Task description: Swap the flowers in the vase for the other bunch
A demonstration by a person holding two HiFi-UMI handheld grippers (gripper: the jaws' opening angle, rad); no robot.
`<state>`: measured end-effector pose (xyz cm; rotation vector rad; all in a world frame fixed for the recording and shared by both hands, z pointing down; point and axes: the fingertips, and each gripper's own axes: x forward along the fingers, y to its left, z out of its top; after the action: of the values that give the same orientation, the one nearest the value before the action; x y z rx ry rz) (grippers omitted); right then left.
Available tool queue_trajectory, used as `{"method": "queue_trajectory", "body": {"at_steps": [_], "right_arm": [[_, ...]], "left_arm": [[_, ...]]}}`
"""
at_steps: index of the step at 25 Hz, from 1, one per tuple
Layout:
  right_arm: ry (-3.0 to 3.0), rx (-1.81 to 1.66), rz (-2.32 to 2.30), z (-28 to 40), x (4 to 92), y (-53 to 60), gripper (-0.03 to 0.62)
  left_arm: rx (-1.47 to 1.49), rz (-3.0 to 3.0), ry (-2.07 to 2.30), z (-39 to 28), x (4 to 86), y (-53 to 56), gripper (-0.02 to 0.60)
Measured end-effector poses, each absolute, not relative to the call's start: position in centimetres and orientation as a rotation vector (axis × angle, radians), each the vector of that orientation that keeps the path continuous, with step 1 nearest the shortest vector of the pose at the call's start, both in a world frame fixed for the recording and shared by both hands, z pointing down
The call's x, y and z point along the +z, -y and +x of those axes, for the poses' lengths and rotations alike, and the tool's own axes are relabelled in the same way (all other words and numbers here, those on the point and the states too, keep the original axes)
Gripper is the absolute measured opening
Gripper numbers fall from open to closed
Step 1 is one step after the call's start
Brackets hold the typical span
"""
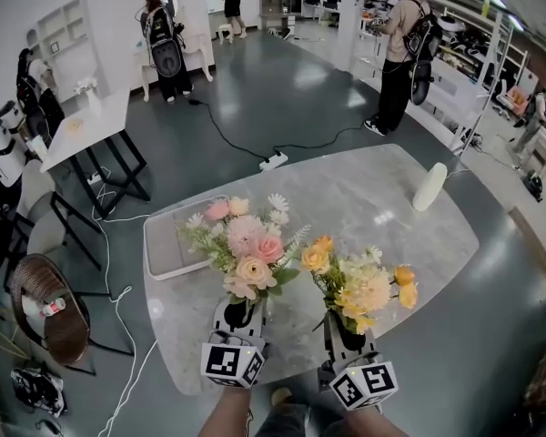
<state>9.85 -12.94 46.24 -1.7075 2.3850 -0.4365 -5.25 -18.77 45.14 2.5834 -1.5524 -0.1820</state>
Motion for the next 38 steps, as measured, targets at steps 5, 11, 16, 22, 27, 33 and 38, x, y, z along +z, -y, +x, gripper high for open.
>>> {"method": "queue_trajectory", "body": {"at_steps": [5,11,16,22,27,33,38], "right_arm": [[-2.397,-0.415,-1.684,8.8,44.3,13.6,0.061],[-2.395,-0.406,-1.672,8.3,43.5,13.8,0.061],[-2.373,-0.402,-1.677,8.1,42.8,14.1,0.061],[-2.372,-0.404,-1.656,8.1,42.0,14.3,0.061],[-2.420,-0.395,-1.582,8.8,41.1,15.4,0.061],[-2.470,-0.402,-1.494,7.0,39.8,17.0,0.061],[-2.478,-0.415,-1.436,7.4,39.3,18.0,0.061]], "left_arm": [[-0.237,2.593,1.541,-6.1,42.6,18.8,0.072],[-0.278,2.597,1.500,-6.0,41.4,18.7,0.072],[-0.329,2.570,1.480,-7.2,40.7,19.1,0.071],[-0.374,2.557,1.482,-7.8,39.9,18.8,0.069],[-0.400,2.521,1.528,-7.1,39.1,18.5,0.069],[-0.436,2.461,1.617,-9.5,37.7,18.3,0.069],[-0.452,2.438,1.689,-9.8,37.0,18.0,0.069]]}}
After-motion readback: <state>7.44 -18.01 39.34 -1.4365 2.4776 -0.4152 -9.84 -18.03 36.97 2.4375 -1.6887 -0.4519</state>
